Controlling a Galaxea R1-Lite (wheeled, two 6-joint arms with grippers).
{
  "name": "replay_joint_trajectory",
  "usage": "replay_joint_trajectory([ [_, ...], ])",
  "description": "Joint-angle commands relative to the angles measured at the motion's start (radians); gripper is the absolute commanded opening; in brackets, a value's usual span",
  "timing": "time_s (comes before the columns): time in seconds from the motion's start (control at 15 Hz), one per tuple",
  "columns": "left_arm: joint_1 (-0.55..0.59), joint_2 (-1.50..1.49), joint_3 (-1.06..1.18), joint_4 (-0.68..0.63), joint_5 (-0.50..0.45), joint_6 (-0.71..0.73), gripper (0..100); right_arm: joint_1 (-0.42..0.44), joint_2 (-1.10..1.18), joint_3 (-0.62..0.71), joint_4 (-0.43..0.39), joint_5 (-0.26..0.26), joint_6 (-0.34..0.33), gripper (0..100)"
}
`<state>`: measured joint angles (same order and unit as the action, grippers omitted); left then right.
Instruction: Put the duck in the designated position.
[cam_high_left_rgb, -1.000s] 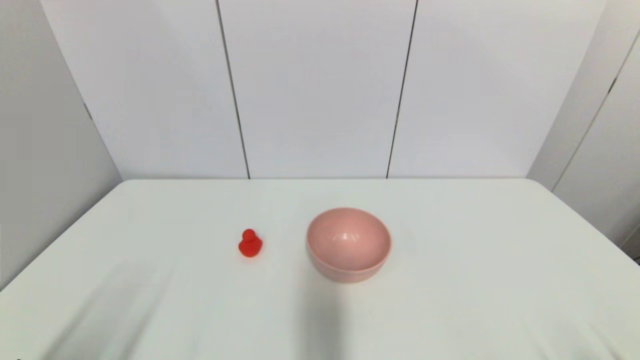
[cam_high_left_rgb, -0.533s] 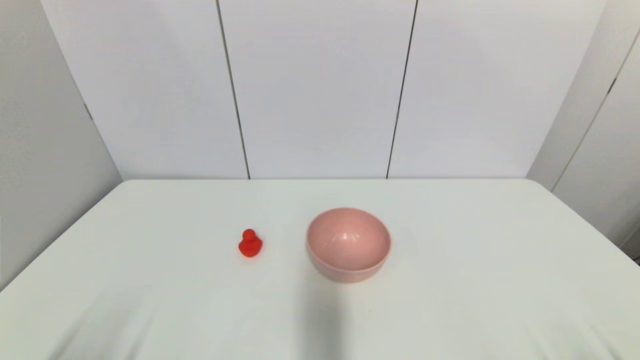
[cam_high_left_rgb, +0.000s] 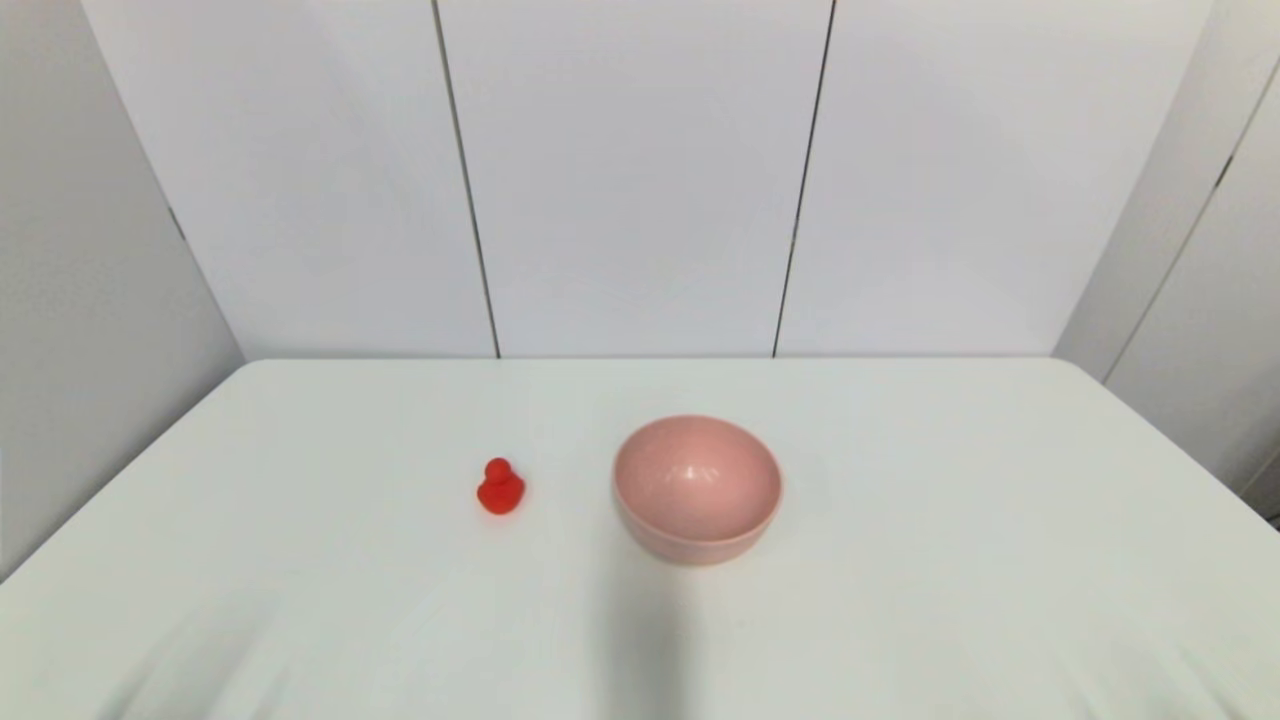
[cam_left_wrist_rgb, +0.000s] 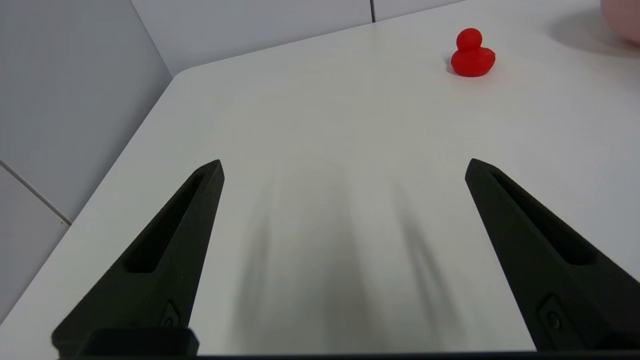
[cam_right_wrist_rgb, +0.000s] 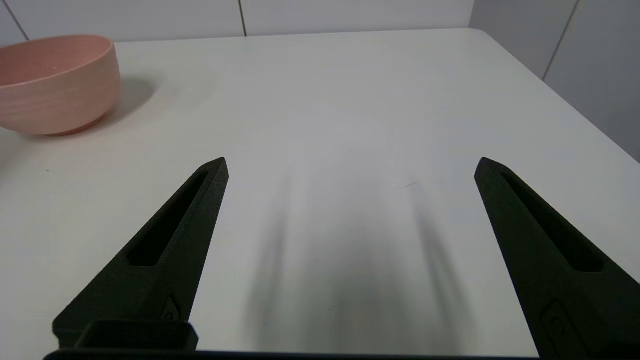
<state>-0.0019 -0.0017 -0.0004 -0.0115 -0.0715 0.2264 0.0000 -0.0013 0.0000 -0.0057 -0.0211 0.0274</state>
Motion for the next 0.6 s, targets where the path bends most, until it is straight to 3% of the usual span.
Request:
replay_joint_trajectory([
  [0.07, 0.000, -0.001, 0.000, -0.001, 0.004, -0.028, 100, 0.000, 0.001, 0.000, 0.000, 0.000, 0.000, 100],
  [0.6, 0.000, -0.001, 0.000, 0.025, 0.062, -0.171, 100, 0.000, 0.001, 0.000, 0.000, 0.000, 0.000, 100],
])
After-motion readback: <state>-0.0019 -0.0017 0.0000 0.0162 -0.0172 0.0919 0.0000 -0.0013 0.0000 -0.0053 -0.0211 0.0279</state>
